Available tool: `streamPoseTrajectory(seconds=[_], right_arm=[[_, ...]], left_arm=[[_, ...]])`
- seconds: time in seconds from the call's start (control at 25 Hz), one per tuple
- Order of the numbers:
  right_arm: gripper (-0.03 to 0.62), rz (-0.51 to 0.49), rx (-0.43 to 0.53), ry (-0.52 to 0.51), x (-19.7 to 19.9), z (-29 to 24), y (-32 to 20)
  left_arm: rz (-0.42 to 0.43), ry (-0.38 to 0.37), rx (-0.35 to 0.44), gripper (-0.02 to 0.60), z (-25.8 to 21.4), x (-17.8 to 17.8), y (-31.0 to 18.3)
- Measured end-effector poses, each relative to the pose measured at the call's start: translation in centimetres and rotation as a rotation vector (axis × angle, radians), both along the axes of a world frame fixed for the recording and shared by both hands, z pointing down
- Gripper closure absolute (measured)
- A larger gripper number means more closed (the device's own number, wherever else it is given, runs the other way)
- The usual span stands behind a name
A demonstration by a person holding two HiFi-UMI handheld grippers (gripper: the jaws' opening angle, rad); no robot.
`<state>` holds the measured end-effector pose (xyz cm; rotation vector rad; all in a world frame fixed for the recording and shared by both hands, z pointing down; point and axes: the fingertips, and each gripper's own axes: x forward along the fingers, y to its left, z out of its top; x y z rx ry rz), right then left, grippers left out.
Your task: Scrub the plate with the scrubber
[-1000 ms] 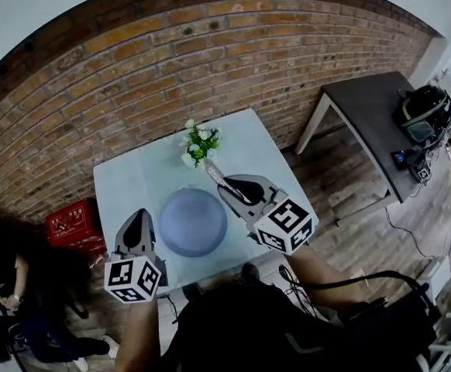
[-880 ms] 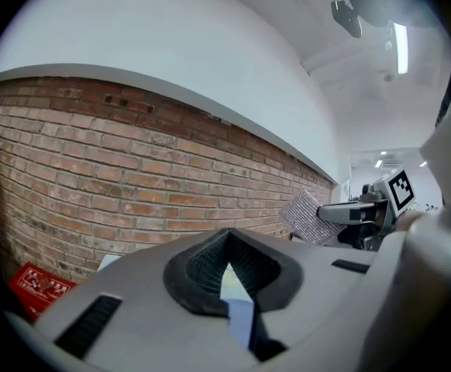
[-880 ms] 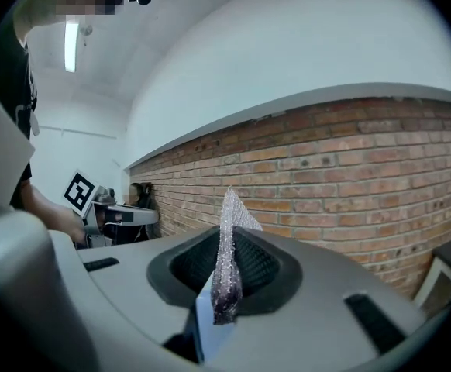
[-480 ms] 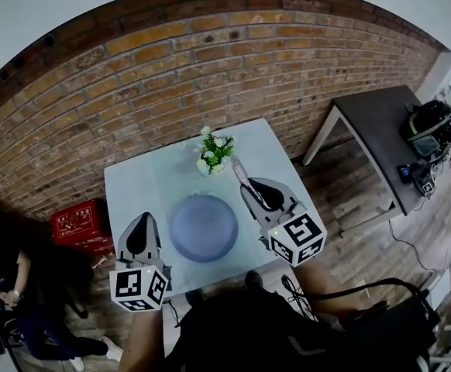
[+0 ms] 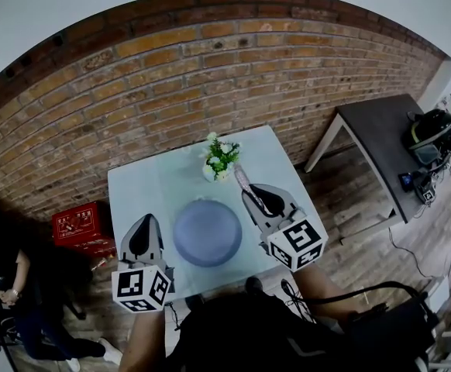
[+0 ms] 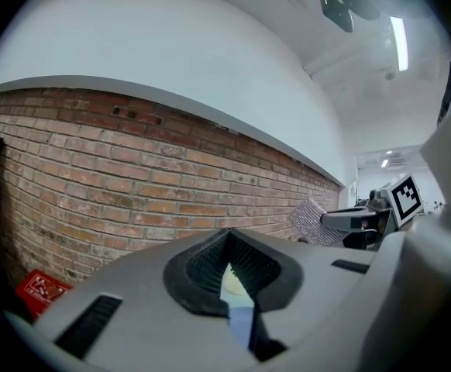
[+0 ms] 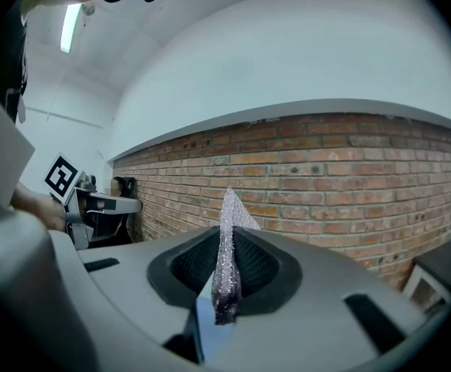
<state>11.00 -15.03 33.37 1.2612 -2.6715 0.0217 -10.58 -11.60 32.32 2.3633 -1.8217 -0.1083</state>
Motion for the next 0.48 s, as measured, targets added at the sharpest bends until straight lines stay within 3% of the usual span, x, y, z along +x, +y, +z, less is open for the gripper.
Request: streamPoseTrajectory(seconds=[0.48], right_arm=[[0.528,0.007,-0.022,-0.039,0.68,-0.27,-0.67]], left_arm=[[0.026,0.018,0.003,0.572,-0.07,0.44,-0.4]])
